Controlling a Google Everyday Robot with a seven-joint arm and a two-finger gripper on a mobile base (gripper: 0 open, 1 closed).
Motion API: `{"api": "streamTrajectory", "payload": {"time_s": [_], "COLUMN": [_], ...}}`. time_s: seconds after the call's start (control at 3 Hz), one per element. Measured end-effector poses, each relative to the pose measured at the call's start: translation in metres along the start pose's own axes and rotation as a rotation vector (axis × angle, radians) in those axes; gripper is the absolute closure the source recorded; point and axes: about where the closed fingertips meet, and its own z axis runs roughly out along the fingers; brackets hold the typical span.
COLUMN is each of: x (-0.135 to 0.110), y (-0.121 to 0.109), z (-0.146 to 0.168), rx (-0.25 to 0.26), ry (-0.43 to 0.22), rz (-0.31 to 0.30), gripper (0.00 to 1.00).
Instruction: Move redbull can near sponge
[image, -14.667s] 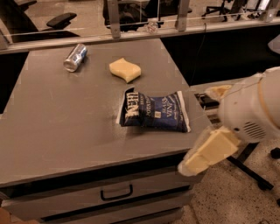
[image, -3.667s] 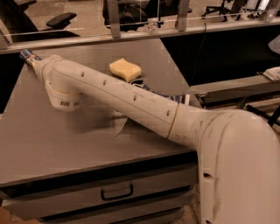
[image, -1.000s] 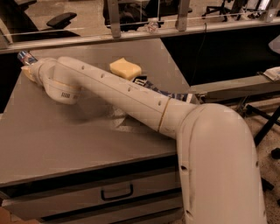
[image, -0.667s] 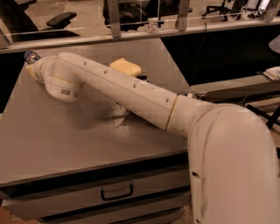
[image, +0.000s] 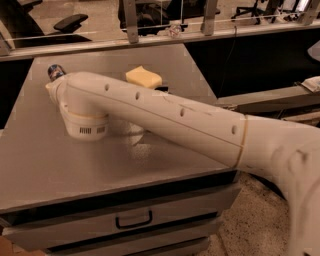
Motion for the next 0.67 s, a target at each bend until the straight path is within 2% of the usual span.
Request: {"api": "streamTrajectory", "payload": {"time_s": [0.33,0.67], "x": [0.017,0.025], "y": [-0.017,-0.044], "z": [-0.044,-0.081], "rx": [0.099,0.224], "ry": [0.007,-0.004], "rz": [-0.004,-0.034], "gripper": [1.00,1.00]}}
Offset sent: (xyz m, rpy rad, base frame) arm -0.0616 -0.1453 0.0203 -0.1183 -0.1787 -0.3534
